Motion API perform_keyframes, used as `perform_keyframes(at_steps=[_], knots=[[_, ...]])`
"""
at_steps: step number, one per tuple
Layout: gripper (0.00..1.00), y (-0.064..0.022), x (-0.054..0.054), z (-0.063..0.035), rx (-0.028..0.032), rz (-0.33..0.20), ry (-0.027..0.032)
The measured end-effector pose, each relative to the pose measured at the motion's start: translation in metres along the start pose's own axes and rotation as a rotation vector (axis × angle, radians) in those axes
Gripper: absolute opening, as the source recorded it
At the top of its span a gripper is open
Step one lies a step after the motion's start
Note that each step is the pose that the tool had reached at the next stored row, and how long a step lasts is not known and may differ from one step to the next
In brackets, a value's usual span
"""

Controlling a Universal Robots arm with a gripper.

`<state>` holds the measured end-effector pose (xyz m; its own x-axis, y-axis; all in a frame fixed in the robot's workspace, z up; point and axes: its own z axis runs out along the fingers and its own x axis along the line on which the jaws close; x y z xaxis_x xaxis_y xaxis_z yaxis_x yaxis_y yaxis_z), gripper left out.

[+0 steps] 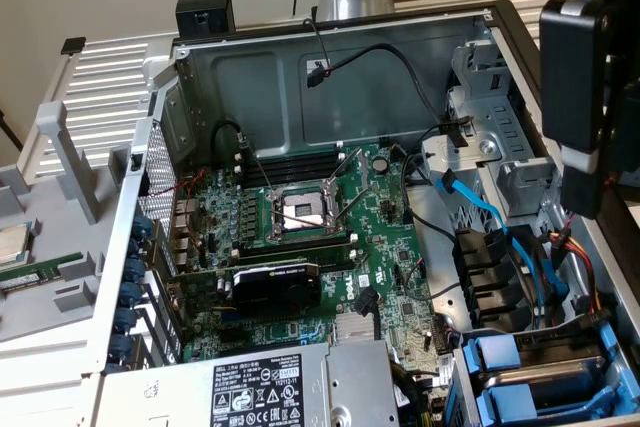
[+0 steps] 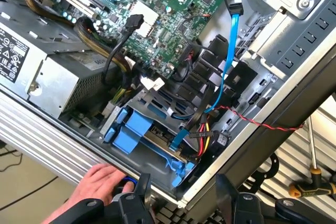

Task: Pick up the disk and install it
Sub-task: 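Insert the first disk wire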

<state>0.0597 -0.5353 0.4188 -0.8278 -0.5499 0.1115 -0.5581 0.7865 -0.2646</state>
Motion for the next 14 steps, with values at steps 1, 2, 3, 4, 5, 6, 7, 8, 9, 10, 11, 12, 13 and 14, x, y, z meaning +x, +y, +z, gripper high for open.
perform_keyframes(at_steps=[1, 2, 3, 4, 5, 6, 7, 8, 9, 10, 11, 12, 13, 14], knots=[[0.61, 0.0, 0.0, 0.0, 0.0, 0.0, 0.0], [0.61, 0.0, 0.0, 0.0, 0.0, 0.0, 0.0], [0.61, 0.0, 0.0, 0.0, 0.0, 0.0, 0.0], [0.61, 0.0, 0.0, 0.0, 0.0, 0.0, 0.0], [0.61, 0.0, 0.0, 0.0, 0.0, 0.0, 0.0], [0.61, 0.0, 0.0, 0.0, 0.0, 0.0, 0.0], [0.61, 0.0, 0.0, 0.0, 0.0, 0.0, 0.0], [0.61, 0.0, 0.0, 0.0, 0.0, 0.0, 0.0], [0.61, 0.0001, 0.0002, 0.0, 0.0, 0.0, 0.0], [0.61, 0.0002, 0.0004, 0.0, 0.0, 0.0, 0.0], [0.61, 0.0003, 0.0007, 0.0, 0.0, 0.0, 0.0], [0.61, 0.0002, 0.0014, -0.0001, 0.0002, 0.0, 0.0001], [0.61, 0.0, 0.0019, 0.0002, -0.0003, 0.0, -0.0003], [0.61, -0.0006, 0.0025, 0.0004, -0.0016, 0.0, -0.0013]])
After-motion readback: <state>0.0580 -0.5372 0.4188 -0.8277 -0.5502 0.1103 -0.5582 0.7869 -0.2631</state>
